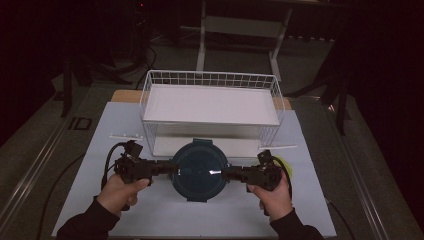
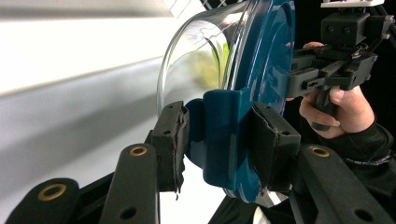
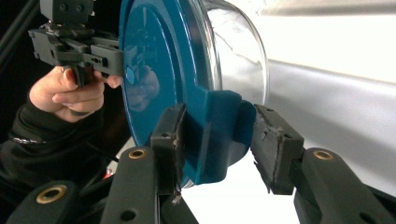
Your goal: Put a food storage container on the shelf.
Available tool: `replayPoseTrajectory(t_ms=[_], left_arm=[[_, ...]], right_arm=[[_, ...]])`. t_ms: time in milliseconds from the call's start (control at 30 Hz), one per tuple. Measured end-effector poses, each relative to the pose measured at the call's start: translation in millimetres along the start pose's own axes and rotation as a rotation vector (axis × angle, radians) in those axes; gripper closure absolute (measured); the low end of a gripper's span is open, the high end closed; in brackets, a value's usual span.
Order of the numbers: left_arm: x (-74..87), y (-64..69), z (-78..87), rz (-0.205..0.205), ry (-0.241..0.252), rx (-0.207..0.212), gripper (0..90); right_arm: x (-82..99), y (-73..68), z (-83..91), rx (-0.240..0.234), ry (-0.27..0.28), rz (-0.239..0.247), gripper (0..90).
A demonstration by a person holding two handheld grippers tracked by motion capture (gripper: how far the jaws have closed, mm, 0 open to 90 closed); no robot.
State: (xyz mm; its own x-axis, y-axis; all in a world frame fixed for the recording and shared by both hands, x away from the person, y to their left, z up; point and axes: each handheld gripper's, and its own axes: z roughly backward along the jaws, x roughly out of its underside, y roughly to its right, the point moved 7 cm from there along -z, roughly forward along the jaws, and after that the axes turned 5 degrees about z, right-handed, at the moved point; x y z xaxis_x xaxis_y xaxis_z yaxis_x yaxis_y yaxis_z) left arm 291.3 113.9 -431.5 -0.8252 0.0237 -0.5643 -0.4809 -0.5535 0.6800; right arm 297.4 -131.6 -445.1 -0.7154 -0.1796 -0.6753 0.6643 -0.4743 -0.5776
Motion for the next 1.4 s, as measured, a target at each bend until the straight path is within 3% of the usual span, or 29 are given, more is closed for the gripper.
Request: replayPoseTrajectory(t_ms=[367,567,800,1000,1400], left_arm=[[-49.4,23.2,2.6,-0.062,0.021,0.007,57.1],[-73.5,31.1,4.6,-0.068,0.046,0.02,57.2],[-100.0,32.3,2.3,-0.076,0.06,0.022,57.0],[-124.1,27.4,-3.0,-0.052,0.084,0.011,56.9],[-151.9,17.4,-11.4,-0.025,0.087,-0.009,56.7]], right_arm=[[-43.6,-1.7,25.0,0.008,0.054,0.019,56.0],[-72.1,-2.4,35.7,0.014,0.062,0.044,56.0],[-99.6,2.6,42.2,0.031,0.084,0.045,55.9],[-123.3,16.0,41.4,0.033,0.082,0.017,55.7],[-151.7,35.7,37.9,0.051,0.076,-0.019,55.4]])
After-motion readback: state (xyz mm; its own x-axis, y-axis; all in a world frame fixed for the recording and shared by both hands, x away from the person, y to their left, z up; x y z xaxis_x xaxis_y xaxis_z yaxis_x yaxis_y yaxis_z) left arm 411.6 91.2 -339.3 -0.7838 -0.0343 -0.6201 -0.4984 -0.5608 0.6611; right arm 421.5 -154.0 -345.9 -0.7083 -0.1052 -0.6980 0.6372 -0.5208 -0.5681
